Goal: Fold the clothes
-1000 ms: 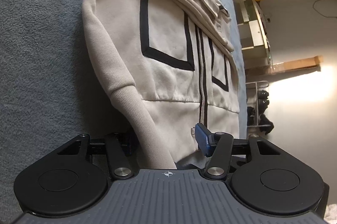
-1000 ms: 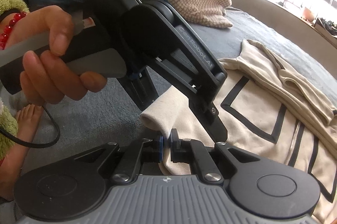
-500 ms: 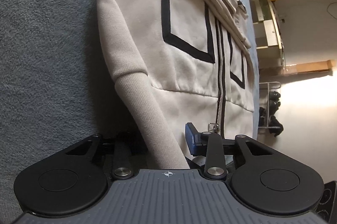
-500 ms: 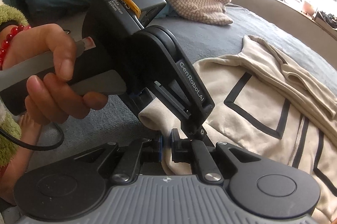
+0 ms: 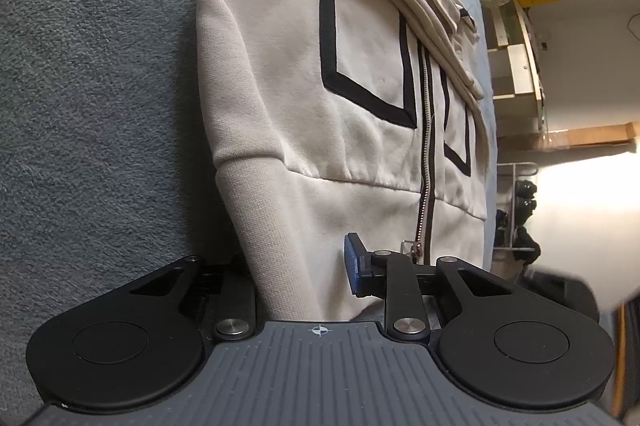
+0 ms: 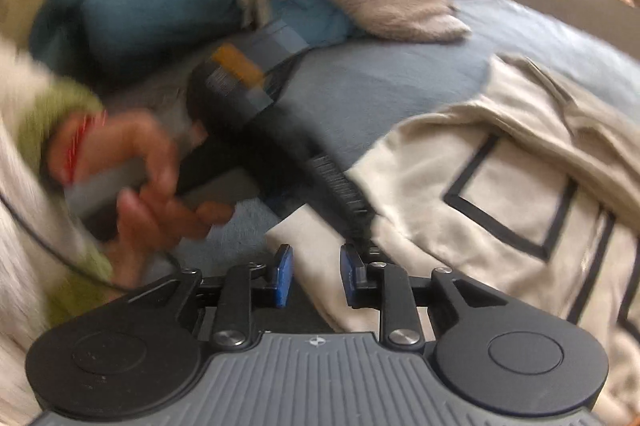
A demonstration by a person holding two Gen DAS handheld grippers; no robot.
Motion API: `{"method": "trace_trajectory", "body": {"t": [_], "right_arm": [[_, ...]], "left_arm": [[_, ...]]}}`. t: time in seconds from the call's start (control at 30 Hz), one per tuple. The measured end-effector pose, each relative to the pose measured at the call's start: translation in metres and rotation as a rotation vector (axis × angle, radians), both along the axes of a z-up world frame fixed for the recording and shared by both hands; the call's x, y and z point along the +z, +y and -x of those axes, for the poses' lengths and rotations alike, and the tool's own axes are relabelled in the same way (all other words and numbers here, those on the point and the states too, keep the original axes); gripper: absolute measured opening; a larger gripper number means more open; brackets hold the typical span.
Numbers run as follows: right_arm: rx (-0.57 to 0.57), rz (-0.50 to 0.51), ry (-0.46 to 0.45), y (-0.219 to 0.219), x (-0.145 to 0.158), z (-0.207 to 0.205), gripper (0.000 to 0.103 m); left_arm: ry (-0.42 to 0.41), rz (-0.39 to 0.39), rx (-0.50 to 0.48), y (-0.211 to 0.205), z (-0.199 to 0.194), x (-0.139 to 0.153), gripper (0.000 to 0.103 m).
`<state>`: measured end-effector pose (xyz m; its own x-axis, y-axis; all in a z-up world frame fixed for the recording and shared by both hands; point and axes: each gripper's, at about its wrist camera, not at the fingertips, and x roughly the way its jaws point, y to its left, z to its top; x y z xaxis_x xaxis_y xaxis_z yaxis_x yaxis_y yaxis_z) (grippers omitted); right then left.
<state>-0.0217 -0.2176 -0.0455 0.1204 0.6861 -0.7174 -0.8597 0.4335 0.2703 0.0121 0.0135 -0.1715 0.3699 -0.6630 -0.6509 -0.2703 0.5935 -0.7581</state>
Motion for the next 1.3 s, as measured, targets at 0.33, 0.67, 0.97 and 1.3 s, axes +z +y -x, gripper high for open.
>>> {"method": "trace_trajectory", "body": {"t": [0.33, 0.67, 0.97, 1.3], "right_arm": [[-0.9, -0.22, 0.222, -0.188, -0.008, -0.112, 0.042], [-1.357, -0.203, 0.311, -0.328, -0.055, -0.123, 0.042], [-1.365, -0.365, 0.574, -0.377, -0.1, -0.092, 0.041], [-1.12, -0.24, 0.553, -0.348, -0.084, -0.071, 0.008]], "left_arm": [[-0.011, -0.039, -0.009, -0.002, 0.003, 0.006, 0.024], [-0.017, -0.079, -0.033, -0.005, 0.002, 0.01, 0.024], [-0.015, -0.104, -0.038, -0.005, 0.003, 0.014, 0.023], [-0.065, -0.121, -0.069, -0.008, 0.008, 0.021, 0.007]]}}
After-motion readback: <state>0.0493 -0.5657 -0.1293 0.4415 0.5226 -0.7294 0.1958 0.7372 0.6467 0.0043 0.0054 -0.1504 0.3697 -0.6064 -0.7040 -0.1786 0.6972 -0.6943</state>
